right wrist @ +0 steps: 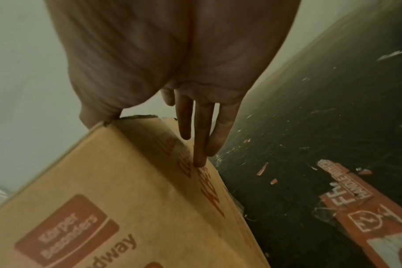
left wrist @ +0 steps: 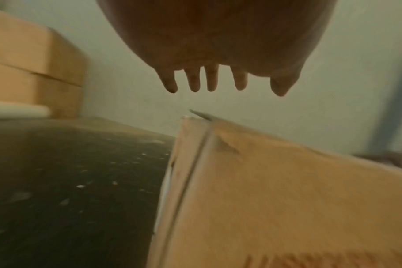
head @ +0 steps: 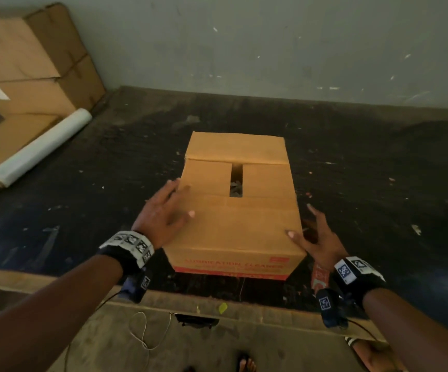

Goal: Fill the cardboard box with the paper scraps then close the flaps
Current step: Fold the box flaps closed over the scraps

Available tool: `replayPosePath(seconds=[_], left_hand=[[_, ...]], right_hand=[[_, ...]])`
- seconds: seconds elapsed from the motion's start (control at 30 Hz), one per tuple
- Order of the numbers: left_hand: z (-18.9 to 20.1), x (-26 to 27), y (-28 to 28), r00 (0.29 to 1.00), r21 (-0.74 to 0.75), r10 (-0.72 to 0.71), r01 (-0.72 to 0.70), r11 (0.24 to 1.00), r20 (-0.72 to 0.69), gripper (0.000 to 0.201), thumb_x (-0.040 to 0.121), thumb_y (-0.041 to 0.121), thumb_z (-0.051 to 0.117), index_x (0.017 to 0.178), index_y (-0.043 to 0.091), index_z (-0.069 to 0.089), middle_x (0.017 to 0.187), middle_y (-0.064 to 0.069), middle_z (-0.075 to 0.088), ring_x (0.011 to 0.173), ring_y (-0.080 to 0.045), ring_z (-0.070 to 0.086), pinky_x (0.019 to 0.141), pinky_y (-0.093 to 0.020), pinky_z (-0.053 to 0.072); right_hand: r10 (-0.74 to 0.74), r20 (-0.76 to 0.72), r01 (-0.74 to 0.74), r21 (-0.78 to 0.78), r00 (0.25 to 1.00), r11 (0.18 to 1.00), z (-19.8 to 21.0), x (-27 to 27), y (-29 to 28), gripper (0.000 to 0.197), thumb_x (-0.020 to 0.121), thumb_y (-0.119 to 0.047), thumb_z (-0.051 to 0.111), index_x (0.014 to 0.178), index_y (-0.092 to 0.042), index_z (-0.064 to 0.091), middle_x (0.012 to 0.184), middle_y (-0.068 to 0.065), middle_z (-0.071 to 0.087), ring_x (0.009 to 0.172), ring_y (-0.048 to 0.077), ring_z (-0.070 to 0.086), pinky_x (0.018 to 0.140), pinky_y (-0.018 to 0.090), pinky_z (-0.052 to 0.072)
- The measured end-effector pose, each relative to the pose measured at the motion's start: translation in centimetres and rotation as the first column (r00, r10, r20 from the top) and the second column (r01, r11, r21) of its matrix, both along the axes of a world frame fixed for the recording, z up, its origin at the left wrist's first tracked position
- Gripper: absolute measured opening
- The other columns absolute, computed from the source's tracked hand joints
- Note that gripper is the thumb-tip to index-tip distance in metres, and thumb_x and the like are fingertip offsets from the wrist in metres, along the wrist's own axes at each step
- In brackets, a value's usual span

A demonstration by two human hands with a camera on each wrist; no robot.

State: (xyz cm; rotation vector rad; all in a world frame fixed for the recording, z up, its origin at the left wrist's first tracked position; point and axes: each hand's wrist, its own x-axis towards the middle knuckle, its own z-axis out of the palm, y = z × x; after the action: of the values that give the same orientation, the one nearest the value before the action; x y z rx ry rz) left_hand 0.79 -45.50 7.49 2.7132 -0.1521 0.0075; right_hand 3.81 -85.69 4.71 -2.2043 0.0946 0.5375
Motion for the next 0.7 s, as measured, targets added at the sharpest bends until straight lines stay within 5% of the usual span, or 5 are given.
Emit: replayPosePath(seconds=[0.1, 0.2, 0.37, 0.5, 0.7], left_hand=[[-2.0, -0.5, -2.3, 0.982, 0.255, -0.167, 0.184, 0.949, -0.088, 0.077, 0.095, 0.074, 0.031, 0.159, 0.047, -0.002, 0.17, 0.007, -0.01, 0.155, -0.021, -0.014, 0.125, -0.057, 0.001], [-3.9, -0.6, -3.1, 0.982, 0.41, -0.143, 0.181, 0.894, -0.122, 0.072, 0.094, 0.078, 0.012, 0.155, 0.051, -0.016, 0.169, 0.007, -0.02, 0.154, -0.023, -0.021, 0.123, -0.059, -0.006], [-4.1, -0.5, -2.9, 0.984, 0.415, -0.138, 0.172, 0.894, -0.11, 0.072, 0.094, 0.079, 0.011, 0.155, 0.051, -0.016, 0.168, 0.009, -0.022, 0.154, -0.02, -0.022, 0.124, -0.057, -0.008], [-4.2, -0.5, -3.0, 0.985, 0.409, -0.129, 0.167, 0.897, -0.118, 0.072, 0.093, 0.081, 0.006, 0.155, 0.052, -0.015, 0.168, 0.01, -0.022, 0.154, -0.019, -0.023, 0.124, -0.057, -0.005], [-4.4, -0.3, -2.8, 0.981, 0.376, -0.148, 0.184, 0.908, -0.122, 0.071, 0.094, 0.081, 0.011, 0.154, 0.054, -0.017, 0.166, 0.012, -0.026, 0.152, -0.017, -0.027, 0.124, -0.056, -0.009]], right_hand=[[0.03, -0.011, -0.031, -0.05, 0.999, 0.998, 0.1, 0.7, -0.2, 0.113, 0.064, -0.076, 0.072, 0.152, -0.055, 0.004, 0.154, 0.005, 0.046, 0.136, 0.033, 0.048, 0.112, 0.061, 0.036], [0.123, -0.044, -0.128, -0.126, 0.991, 0.984, 0.7, 2.2, -0.6, 0.118, 0.056, -0.083, 0.07, 0.151, -0.052, 0.007, 0.149, 0.007, 0.051, 0.13, 0.03, 0.054, 0.109, 0.054, 0.041], [0.262, -0.088, -0.275, -0.206, 0.961, 0.939, 2.3, 8.0, -0.3, 0.107, 0.073, -0.079, 0.064, 0.154, -0.05, 0.0, 0.155, 0.012, 0.043, 0.114, 0.026, 0.062, 0.09, 0.043, 0.05], [0.197, 0.005, -0.188, -0.271, 0.98, 0.944, 2.9, 14.5, 1.5, 0.1, 0.079, -0.08, 0.056, 0.156, -0.046, 0.001, 0.161, 0.012, 0.035, 0.137, 0.037, 0.047, 0.111, 0.056, 0.037], [0.023, 0.014, -0.022, -0.096, 1.0, 0.995, 2.7, 21.3, 4.6, 0.103, 0.086, -0.066, 0.064, 0.161, -0.036, -0.002, 0.165, 0.01, 0.027, 0.145, 0.038, 0.036, 0.116, 0.05, 0.031]])
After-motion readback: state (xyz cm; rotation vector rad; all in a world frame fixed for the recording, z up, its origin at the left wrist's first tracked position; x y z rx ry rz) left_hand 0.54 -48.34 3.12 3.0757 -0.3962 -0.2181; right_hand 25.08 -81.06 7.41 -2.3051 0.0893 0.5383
